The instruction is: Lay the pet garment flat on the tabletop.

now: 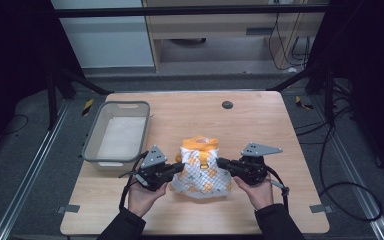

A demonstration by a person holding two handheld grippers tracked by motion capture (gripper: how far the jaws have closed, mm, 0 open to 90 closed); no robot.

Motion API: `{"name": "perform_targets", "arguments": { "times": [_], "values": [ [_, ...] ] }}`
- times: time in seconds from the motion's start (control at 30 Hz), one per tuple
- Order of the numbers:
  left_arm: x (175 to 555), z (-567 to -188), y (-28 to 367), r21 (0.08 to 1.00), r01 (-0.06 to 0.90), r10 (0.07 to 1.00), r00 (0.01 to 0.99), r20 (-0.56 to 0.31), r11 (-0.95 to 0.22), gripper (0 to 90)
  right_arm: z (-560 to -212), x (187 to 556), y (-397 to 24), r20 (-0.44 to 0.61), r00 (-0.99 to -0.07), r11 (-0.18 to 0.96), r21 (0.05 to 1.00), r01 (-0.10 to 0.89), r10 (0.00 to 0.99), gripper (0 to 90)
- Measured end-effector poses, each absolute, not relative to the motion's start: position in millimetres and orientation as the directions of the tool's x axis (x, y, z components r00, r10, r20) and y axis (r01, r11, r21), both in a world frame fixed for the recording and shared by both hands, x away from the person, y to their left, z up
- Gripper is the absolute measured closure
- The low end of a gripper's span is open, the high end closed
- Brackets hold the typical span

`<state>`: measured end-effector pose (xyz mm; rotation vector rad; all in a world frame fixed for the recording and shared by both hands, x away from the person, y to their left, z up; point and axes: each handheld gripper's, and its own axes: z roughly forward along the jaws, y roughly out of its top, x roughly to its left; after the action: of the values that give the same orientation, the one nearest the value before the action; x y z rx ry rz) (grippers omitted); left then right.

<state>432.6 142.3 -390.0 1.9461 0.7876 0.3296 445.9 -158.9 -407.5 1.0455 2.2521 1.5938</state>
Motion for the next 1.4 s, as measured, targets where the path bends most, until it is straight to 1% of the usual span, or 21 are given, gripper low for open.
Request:
{"name": "perform_targets", "arguments": {
  "times": [0.07,0.13,0.27,0.33,0.37,0.47,0.5,0.53,0.57,0.6,0.63,0.7,0.73,0.8,0.83,0.87,0.97,1.2,1.4],
  "values": [
    [430.2,-382.0,144.1,0.878,0.375,0.652,0.752,-0.102,-0.296,89.9,-400.6,442.1,-159.3,0.228,-0.736,0.165,0.893,0.419,0.637,88.3],
    [429.7,-375.8,143.6,0.884,0.361,0.653,0.752,-0.088,-0.297,89.9,-391.8,439.0,-158.8,0.211,-0.739,0.165,0.901,0.401,0.640,88.3],
    [436.5,-367.3,140.1,0.886,0.361,0.667,0.741,-0.082,-0.292,89.9,-378.8,442.1,-156.0,0.191,-0.732,0.160,0.911,0.381,0.653,88.2],
    [440.1,-365.9,139.2,0.884,0.366,0.672,0.736,-0.084,-0.290,89.9,-374.9,449.6,-153.6,0.189,-0.717,0.150,0.913,0.380,0.671,88.1],
    [447.7,-364.1,137.4,0.883,0.378,0.684,0.723,-0.094,-0.278,89.9,-374.3,454.2,-152.2,0.186,-0.708,0.146,0.913,0.381,0.681,88.0],
    [466.3,-364.0,132.3,0.879,0.393,0.721,0.687,-0.087,-0.269,89.8,-375.8,469.2,-147.6,0.181,-0.672,0.126,0.915,0.382,0.718,86.9],
    [471.4,-365.1,131.0,0.879,0.400,0.734,0.673,-0.088,-0.261,89.7,-378.1,476.9,-145.5,0.180,-0.650,0.116,0.915,0.385,0.738,86.7],
    [471.4,-365.1,131.0,0.879,0.400,0.734,0.673,-0.088,-0.261,89.5,-378.1,476.9,-145.5,0.180,-0.650,0.116,0.915,0.385,0.738,86.7],
    [485.7,-369.9,128.7,0.878,0.417,0.770,0.631,-0.095,-0.233,89.0,-384.0,489.7,-142.1,0.175,-0.610,0.098,0.916,0.388,0.772,84.9],
    [485.7,-369.9,128.7,0.878,0.417,0.770,0.631,-0.095,-0.233,88.0,-386.6,494.0,-140.8,0.168,-0.595,0.094,0.919,0.384,0.786,82.9],
    [500.3,-377.3,128.0,0.882,0.437,0.807,0.577,-0.123,-0.178,82.9,-391.3,500.8,-138.9,0.155,-0.564,0.091,0.919,0.383,0.811,79.5],
    [511.4,-383.6,129.4,0.885,0.443,0.860,0.498,-0.110,-0.143,63.3,-397.6,509.1,-137.0,0.121,-0.525,0.102,0.921,0.377,0.843,71.5],
    [513.8,-385.0,131.7,0.882,0.452,0.868,0.483,-0.116,-0.134,57.7,-399.4,511.6,-137.3,0.108,-0.513,0.114,0.917,0.382,0.851,71.4],
    [512.9,-385.9,137.8,0.883,0.452,0.863,0.489,-0.128,-0.125,50.0,-400.6,512.0,-140.6,0.104,-0.507,0.118,0.915,0.387,0.856,68.8],
    [509.9,-385.6,140.7,0.885,0.446,0.864,0.489,-0.120,-0.130,45.8,-400.2,509.8,-144.5,0.099,-0.512,0.124,0.916,0.383,0.853,68.0],
    [509.9,-385.6,140.7,0.885,0.446,0.864,0.489,-0.120,-0.130,43.3,-399.4,507.2,-147.7,0.090,-0.512,0.131,0.916,0.379,0.854,66.7],
    [496.2,-384.2,152.2,0.894,0.424,0.855,0.509,-0.104,-0.144,39.6,-398.2,499.3,-158.9,0.080,-0.523,0.144,0.917,0.373,0.848,63.5],
    [472.8,-388.2,172.6,0.874,0.445,0.838,0.539,-0.085,-0.197,36.7,-407.4,472.9,-182.8,0.072,-0.566,0.190,0.901,0.391,0.821,55.4],
    [453.0,-414.3,183.4,0.841,0.473,0.822,0.566,-0.062,-0.262,36.4,-423.5,453.0,-194.8,0.084,-0.600,0.221,0.881,0.418,0.796,52.0]
  ]
}}
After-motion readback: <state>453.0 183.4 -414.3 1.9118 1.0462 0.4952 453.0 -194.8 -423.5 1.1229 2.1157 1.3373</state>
